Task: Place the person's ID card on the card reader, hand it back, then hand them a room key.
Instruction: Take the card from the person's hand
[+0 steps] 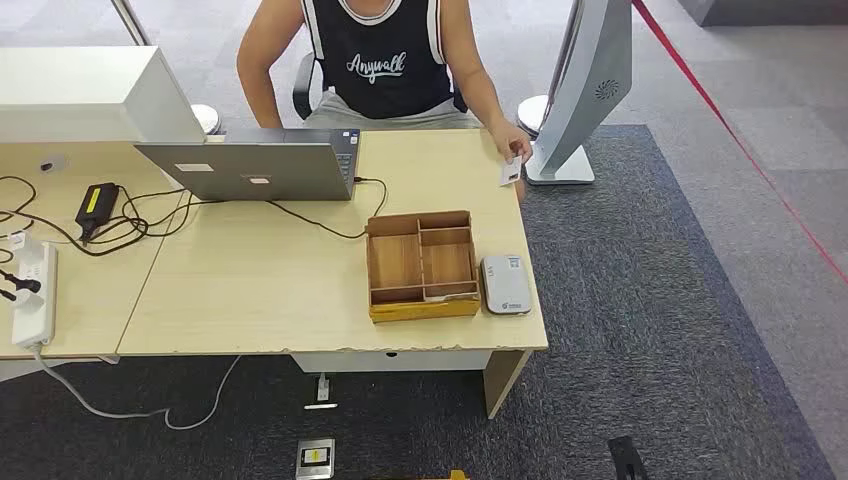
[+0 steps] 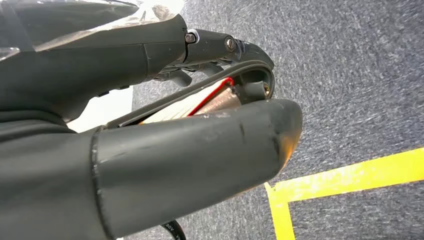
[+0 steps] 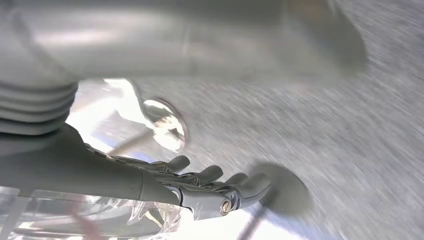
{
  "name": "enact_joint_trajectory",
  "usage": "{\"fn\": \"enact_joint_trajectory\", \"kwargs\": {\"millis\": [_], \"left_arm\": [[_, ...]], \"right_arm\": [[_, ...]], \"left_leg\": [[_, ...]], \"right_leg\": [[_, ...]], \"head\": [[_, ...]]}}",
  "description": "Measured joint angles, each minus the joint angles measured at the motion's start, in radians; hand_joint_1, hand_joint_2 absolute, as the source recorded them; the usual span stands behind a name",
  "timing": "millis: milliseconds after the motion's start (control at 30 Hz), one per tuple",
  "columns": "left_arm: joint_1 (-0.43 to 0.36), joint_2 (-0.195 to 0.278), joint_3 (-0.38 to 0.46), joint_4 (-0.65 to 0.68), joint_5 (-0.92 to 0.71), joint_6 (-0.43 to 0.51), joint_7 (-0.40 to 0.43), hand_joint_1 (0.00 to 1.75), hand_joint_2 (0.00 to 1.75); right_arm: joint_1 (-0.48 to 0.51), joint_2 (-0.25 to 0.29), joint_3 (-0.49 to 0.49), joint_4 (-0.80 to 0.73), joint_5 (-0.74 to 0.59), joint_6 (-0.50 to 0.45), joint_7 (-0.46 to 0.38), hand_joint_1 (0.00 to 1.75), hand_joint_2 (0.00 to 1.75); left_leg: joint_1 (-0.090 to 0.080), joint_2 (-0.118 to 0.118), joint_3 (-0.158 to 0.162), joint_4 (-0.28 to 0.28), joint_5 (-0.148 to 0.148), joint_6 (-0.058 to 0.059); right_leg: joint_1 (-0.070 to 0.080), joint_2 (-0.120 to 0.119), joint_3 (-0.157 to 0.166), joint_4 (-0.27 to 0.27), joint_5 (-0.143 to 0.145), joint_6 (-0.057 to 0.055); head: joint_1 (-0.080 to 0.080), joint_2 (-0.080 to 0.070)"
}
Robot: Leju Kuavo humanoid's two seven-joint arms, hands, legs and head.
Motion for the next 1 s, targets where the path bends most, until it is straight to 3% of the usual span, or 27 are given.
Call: {"fn": "enact_joint_trajectory", "kwargs": {"millis": [500, 1000], "left_arm": [[-0.001, -0.001, -0.006, 0.000, -0.010, 0.001, -0.017, 0.00, 0.00], [0.000, -0.008, -0.006, 0.000, 0.018, 0.011, -0.027, 0.00, 0.00]], "right_arm": [[-0.216, -0.111, 0.100, 0.021, 0.002, -0.076, 0.000, 0.00, 1.75], [-0.360, -0.124, 0.211, 0.041, 0.002, -0.155, -0.128, 0.00, 1.75]], "left_leg": [[0.000, 0.000, 0.000, 0.000, 0.001, 0.001], [0.000, -0.001, -0.002, 0.000, 0.002, 0.001]], "right_leg": [[0.000, -0.001, 0.000, 0.000, 0.001, 0.000], [0.000, -0.002, 0.000, 0.001, 0.002, 0.000]], "head": [[0.000, 0.000], [0.000, 0.000]]}}
